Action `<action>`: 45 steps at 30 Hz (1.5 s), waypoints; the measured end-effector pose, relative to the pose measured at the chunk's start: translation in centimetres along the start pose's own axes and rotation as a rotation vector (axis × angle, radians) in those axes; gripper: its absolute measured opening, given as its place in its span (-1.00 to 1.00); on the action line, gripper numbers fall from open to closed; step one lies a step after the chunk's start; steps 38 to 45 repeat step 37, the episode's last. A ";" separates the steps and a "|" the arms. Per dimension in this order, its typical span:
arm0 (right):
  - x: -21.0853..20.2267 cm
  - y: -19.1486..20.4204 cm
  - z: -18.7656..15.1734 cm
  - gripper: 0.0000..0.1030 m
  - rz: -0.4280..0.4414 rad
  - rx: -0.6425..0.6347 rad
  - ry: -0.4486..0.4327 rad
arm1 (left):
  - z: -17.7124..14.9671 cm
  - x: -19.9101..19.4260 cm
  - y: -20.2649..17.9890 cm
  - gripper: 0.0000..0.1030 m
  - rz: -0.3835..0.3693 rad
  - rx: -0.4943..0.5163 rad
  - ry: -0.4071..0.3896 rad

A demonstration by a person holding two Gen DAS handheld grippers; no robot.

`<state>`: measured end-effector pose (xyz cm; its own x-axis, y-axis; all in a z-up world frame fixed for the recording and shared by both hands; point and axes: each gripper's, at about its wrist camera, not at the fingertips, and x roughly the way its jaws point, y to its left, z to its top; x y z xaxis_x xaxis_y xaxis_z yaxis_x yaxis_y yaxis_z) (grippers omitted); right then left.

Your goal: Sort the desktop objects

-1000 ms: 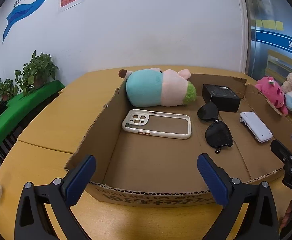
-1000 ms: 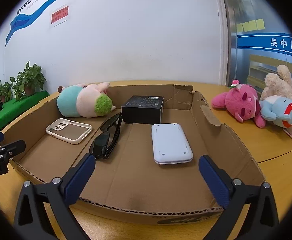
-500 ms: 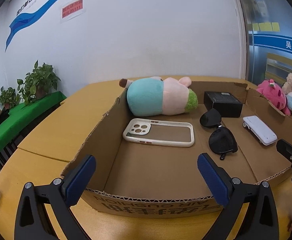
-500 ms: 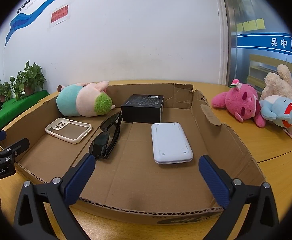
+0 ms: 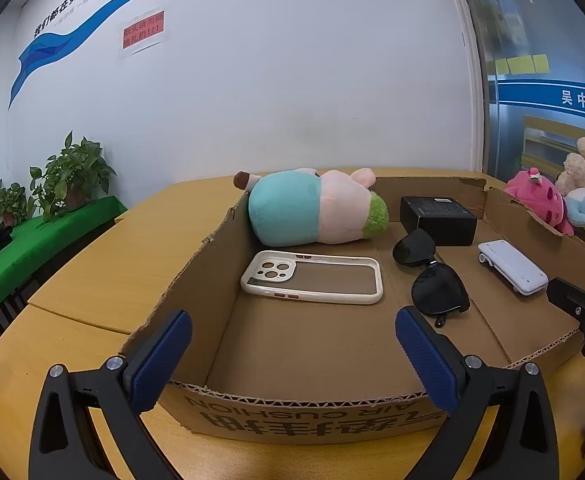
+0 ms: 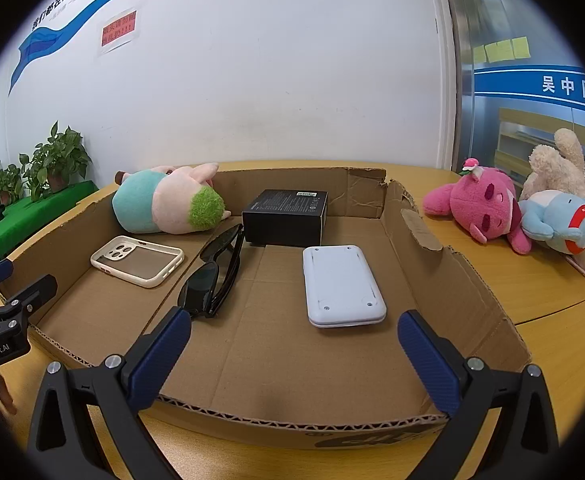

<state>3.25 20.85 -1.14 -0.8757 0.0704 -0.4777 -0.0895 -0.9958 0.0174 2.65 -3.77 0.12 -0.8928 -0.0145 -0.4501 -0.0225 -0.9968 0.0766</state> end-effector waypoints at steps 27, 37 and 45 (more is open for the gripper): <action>0.0 0.0 -0.1 1.00 0.000 0.001 0.001 | 0.0 0.3 0.1 1.00 -0.016 0.002 0.003; 0.0 0.0 0.0 1.00 0.000 0.000 0.002 | -0.1 0.4 0.1 1.00 -0.016 0.002 0.005; 0.0 0.0 0.0 1.00 0.000 0.000 0.002 | -0.1 0.4 0.1 1.00 -0.016 0.002 0.005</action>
